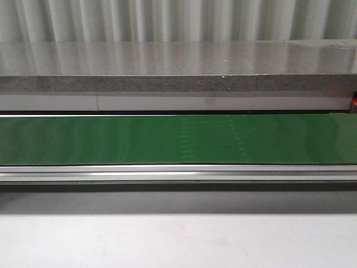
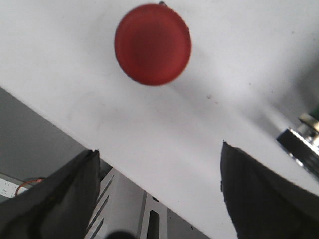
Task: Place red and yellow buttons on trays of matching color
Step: 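Grasp a red push button from the pile with the left gripper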
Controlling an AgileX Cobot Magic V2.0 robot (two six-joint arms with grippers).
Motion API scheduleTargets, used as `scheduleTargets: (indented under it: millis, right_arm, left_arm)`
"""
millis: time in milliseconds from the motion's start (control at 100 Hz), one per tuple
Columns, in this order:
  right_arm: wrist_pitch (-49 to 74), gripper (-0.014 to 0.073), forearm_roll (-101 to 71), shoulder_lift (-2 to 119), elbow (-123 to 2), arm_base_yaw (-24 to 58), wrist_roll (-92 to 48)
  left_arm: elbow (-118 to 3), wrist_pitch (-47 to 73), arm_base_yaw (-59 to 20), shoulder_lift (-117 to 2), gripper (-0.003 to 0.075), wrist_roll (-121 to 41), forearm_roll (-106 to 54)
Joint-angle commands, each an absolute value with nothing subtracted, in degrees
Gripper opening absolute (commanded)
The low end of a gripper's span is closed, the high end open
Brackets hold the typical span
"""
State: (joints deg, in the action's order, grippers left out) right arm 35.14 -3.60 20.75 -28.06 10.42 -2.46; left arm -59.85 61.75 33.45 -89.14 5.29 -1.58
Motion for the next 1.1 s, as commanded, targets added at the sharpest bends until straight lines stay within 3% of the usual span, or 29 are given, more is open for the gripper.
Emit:
scheduleTargets:
  millis: [0, 470, 870, 1090]
  right_arm:
    - [31.5, -0.0067, -3.4, 21.0, -29.5, 10.5, -3.0]
    - [31.4, -0.0067, -3.4, 21.0, -29.5, 10.5, -3.0]
    - [31.4, -0.0067, -3.4, 21.0, -29.5, 10.5, -3.0]
    - [31.4, -0.0067, -3.4, 21.0, -29.5, 10.5, -3.0]
  left_arm:
    - [-63.2, 60.7, 34.0, -90.6, 0.0491, 5.2, -2.1]
    - [-72.5, 59.2, 34.2, -100.7, 0.0485, 5.2, -2.1]
    - [-72.5, 59.7, 34.2, -100.8, 0.02, 5.2, -2.1]
    - [-72.6, 59.4, 34.2, -100.4, 0.0166, 5.2, -2.1]
